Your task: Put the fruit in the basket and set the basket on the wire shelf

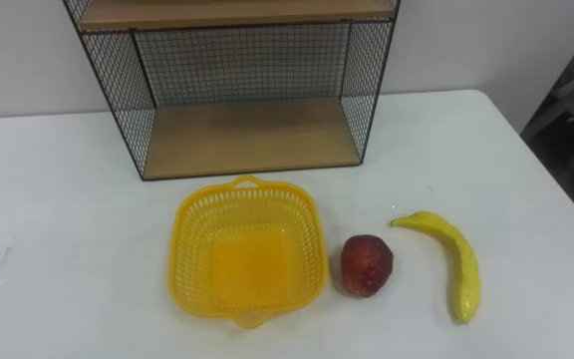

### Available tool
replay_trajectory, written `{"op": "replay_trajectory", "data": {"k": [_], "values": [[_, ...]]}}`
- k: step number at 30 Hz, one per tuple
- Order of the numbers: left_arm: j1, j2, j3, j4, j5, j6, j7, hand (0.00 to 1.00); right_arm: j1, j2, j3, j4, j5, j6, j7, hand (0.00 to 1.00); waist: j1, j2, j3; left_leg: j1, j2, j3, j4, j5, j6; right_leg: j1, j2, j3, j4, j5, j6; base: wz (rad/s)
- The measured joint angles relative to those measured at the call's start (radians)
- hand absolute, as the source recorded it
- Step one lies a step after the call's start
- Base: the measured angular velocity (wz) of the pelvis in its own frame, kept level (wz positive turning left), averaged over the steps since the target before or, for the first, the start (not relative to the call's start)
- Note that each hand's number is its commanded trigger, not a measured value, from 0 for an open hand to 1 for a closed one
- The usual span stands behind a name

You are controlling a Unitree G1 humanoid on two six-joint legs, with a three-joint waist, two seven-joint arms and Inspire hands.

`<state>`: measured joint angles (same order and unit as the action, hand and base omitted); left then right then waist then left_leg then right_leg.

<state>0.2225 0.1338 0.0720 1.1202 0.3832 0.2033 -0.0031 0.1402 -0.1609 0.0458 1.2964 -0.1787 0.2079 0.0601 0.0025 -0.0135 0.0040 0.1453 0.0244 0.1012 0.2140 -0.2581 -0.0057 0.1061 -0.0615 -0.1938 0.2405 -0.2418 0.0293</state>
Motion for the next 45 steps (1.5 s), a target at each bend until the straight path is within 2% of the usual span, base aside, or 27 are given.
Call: {"op": "replay_trajectory", "data": {"k": [9, 14, 20, 23, 26, 27, 28, 29, 31, 34, 35, 36, 37, 38, 40, 43, 45], "values": [[0.004, 0.0, -0.002, 0.0, 0.0, 0.004, 0.0, 0.0, 0.001, 0.001, 0.011, 0.002, 0.001, 0.002, 0.026, 0.0, 0.0, 0.0, 0.0003, 0.002, -0.001, -0.01, -0.012, 0.0, 0.0, 0.001, 0.001, -0.002, -0.002, 0.0, 0.0, 0.02], [0.004, -0.002, -0.018, 0.003, -0.003, -0.001, 0.012, 0.0, -0.006, 0.0, 0.011, -0.009, 0.066, 0.001, 0.024, 0.0, 0.005, 0.0, 0.0003, -0.002, -0.001, -0.008, -0.009, 0.0, 0.0, -0.004, 0.002, 0.001, 0.002, 0.0, 0.0, 0.0], [0.017, -0.006, -0.006, 0.0, -0.002, -0.013, 0.015, 0.0, 0.013, 0.001, -0.023, -0.001, 0.308, 0.003, -0.035, 0.0, 0.003, 0.001, 0.0009, 0.0, 0.0, -0.003, -0.01, 0.0, 0.0, -0.001, 0.002, 0.0, 0.003, 0.0, 0.0, 0.0], [0.02, -0.009, -0.004, 0.0, -0.001, -0.013, 0.022, 0.0, 0.059, 0.001, -0.037, -0.002, 0.538, 0.003, -0.076, 0.0, 0.0, 0.002, 0.0013, 0.002, 0.001, 0.002, -0.011, 0.0, 0.0, 0.001, 0.003, 0.005, 0.002, 0.0, 0.0, -0.03], [0.039, -0.01, 0.063, 0.006, -0.005, -0.04, 0.022, 0.0, 0.099, 0.015, -0.159, 0.031, 0.809, 0.004, -0.111, 0.0, -0.015, 0.003, 0.0055, 0.016, 0.002, 0.004, -0.019, 0.0, 0.0, 0.016, 0.007, 0.014, 0.0, 0.0, 0.0, -0.02], [0.045, -0.01, 0.08, 0.005, -0.014, -0.046, 0.023, 0.0, 0.103, 0.015, -0.192, 0.031, 0.856, 0.003, -0.119, 0.0, -0.021, 0.004, 0.0064, 0.021, 0.002, 0.007, -0.021, 0.0, 0.0, 0.016, 0.008, 0.02, 0.001, 0.0, 0.0, -0.24], [0.06, -0.013, 0.114, 0.004, -0.037, -0.058, 0.029, 0.0, 0.102, 0.01, -0.284, 0.024, 0.982, -0.008, -0.139, 0.0, -0.027, 0.007, 0.0076, 0.032, 0.003, 0.023, -0.024, 0.0, 0.0, 0.012, 0.011, 0.041, -0.001, 0.0, 0.0, -0.3], [0.063, -0.015, 0.129, 0.003, -0.047, -0.059, 0.034, 0.0, 0.1, 0.008, -0.321, 0.017, 1.039, -0.019, -0.147, 0.0, -0.03, 0.008, 0.008, 0.035, 0.004, 0.032, -0.023, 0.0, 0.0, 0.011, 0.011, 0.048, -0.001, 0.0, -0.001, -0.33], [0.067, -0.013, 0.19, 0.002, -0.065, -0.068, 0.051, 0.0, 0.081, 0.008, -0.446, -0.007, 1.25, -0.072, -0.18, 0.0, -0.06, 0.004, 0.0076, 0.034, 0.003, 0.033, -0.029, -0.002, 0.002, 0.002, 0.011, 0.053, 0.004, -0.001, 0.0, -0.09], [0.085, -0.006, 0.207, -0.025, -0.087, -0.086, 0.067, 0.0, 0.068, 0.008, -0.561, -0.105, 1.413, -0.11, -0.222, 0.0, -0.09, -0.002, 0.0037, 0.016, 0.002, 0.03, -0.023, -0.002, 0.003, -0.011, 0.011, 0.048, 0.001, 0.006, 0.0, 0.0], [0.09, -0.004, 0.21, -0.031, -0.097, -0.091, 0.07, 0.0, 0.068, 0.008, -0.581, -0.125, 1.432, -0.12, -0.23, 0.0, -0.094, -0.008, -0.0003, 0.015, 0.002, 0.029, -0.023, -0.002, 0.003, -0.011, 0.011, 0.047, -0.001, 0.008, 0.0, 0.03], [0.098, -0.002, 0.229, -0.043, -0.103, -0.102, 0.079, 0.0, 0.065, 0.008, -0.619, -0.155, 1.455, -0.139, -0.249, 0.0, -0.105, -0.008, -0.0009, 0.011, 0.002, 0.026, -0.022, -0.002, 0.003, -0.012, 0.011, 0.044, -0.004, 0.008, 0.0, 0.05], [0.1, 0.0, 0.249, -0.047, -0.111, -0.106, 0.088, 0.0, 0.059, 0.007, -0.653, -0.181, 1.47, -0.156, -0.273, 0.0, -0.109, -0.018, -0.0081, 0.006, 0.002, 0.027, -0.021, -0.001, 0.003, -0.017, 0.011, 0.044, -0.003, 0.009, 0.0, 0.04], [0.1, 0.003, 0.264, -0.048, -0.116, -0.109, 0.095, 0.0, 0.059, 0.006, -0.689, -0.208, 1.469, -0.17, -0.304, 0.0, -0.111, -0.02, -0.0092, 0.005, 0.002, 0.027, -0.021, -0.001, 0.003, -0.017, 0.012, 0.046, -0.003, 0.01, -0.001, 0.0], [0.102, 0.006, 0.268, -0.05, -0.115, -0.109, 0.111, 0.0, 0.058, 0.004, -0.738, -0.26, 1.465, -0.181, -0.363, 0.0, -0.115, -0.034, -0.0148, 0.007, 0.001, 0.029, -0.022, -0.001, 0.002, -0.015, 0.012, 0.047, 0.003, 0.01, 0.0, 0.0], [0.117, 0.01, 0.274, -0.069, -0.11, -0.119, 0.12, 0.0, 0.052, 0.002, -0.811, -0.397, 1.434, -0.208, -0.482, 0.0, -0.131, -0.043, -0.0108, 0.004, 0.001, 0.032, -0.022, -0.001, 0.002, -0.017, 0.012, 0.051, 0.007, 0.01, 0.0, -0.05], [0.129, 0.011, 0.276, -0.1, -0.109, -0.123, 0.125, 0.0, 0.053, 0.0, -0.816, -0.509, 1.377, -0.239, -0.558, 0.0, -0.138, -0.052, -0.0102, -0.005, 0.001, 0.035, -0.018, -0.001, 0.003, -0.028, 0.012, 0.054, 0.012, 0.01, 0.0, -0.06]]}}
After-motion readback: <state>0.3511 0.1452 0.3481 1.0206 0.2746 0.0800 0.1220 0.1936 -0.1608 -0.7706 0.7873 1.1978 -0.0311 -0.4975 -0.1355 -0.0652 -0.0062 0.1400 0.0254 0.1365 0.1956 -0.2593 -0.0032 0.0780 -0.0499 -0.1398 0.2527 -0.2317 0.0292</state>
